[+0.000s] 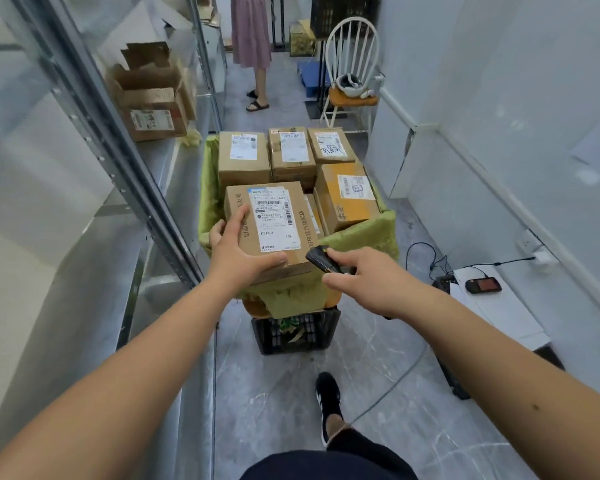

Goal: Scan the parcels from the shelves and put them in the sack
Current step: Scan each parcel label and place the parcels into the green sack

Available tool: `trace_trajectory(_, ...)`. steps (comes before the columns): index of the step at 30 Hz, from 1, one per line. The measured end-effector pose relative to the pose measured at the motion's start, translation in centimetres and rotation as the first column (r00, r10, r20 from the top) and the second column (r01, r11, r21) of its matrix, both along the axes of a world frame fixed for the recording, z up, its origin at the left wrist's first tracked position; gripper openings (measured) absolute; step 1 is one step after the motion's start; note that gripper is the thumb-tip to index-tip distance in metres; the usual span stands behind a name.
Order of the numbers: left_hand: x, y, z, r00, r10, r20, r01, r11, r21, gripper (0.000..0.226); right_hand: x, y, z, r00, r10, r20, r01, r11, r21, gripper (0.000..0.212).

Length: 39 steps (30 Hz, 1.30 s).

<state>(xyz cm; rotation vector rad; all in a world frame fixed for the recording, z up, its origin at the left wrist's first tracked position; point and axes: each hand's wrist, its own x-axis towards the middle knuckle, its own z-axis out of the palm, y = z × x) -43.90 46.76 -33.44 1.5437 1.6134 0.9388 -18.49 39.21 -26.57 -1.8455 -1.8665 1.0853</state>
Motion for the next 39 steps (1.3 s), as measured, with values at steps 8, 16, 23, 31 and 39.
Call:
trace_trajectory(8,2.2,11.6,-1.8,0.997,0.031,-0.077,-0.039,0.994,-0.103,0.119,3.3,13.8,-2.3,0.990,0.143,-0.007,-0.143,0.989,-0.024,0.062)
trace_trajectory(16,3.5,16.5,-2.6,0.995,-0.019,-0.097,0.003,0.987,-0.164,0.120,4.3,21.5,-3.5,0.960,0.273,0.054,-0.269,0.960,-0.079,0.063)
trace_trajectory(23,4.3,17.1,-3.0,0.994,-0.037,-0.101,0.019,0.985,-0.172,0.120,4.6,22.9,-4.2,0.959,0.271,0.081,-0.264,0.960,-0.089,0.067)
trace_trajectory(31,4.3,15.2,-3.4,0.997,0.007,-0.072,-0.016,0.993,-0.120,0.111,2.4,21.4,-4.5,0.983,0.171,0.073,-0.165,0.983,-0.085,0.067)
trace_trajectory(39,3.1,10.8,-4.7,0.990,0.009,-0.143,-0.019,0.998,-0.067,0.087,-0.1,19.4,-4.8,0.998,0.028,0.057,-0.025,0.999,-0.045,0.067)
